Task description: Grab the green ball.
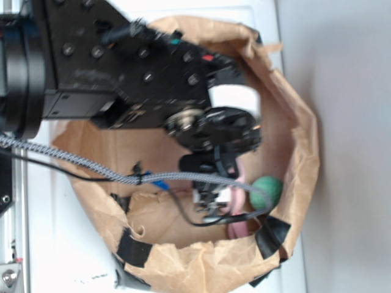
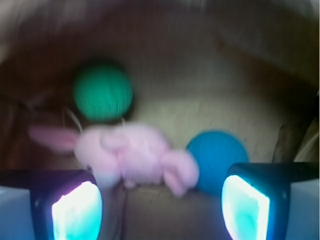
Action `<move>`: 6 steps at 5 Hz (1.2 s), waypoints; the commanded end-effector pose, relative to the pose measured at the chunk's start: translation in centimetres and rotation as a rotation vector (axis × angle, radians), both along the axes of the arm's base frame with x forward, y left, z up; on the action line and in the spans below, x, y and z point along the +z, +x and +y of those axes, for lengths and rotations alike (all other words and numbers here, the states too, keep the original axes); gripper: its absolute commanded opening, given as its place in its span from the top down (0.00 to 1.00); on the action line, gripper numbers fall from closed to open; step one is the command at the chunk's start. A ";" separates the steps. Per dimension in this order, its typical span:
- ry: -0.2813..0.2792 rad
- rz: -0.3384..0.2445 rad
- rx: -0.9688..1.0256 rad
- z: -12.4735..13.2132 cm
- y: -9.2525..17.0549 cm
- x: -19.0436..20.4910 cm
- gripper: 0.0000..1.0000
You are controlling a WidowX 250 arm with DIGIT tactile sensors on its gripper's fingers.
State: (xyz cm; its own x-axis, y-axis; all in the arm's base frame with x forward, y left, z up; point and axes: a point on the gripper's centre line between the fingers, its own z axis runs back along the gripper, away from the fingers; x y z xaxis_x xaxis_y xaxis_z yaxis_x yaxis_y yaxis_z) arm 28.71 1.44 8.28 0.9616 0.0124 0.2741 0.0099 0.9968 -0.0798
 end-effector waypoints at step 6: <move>0.111 -0.052 0.102 -3.6 6.6 -1.0 0.00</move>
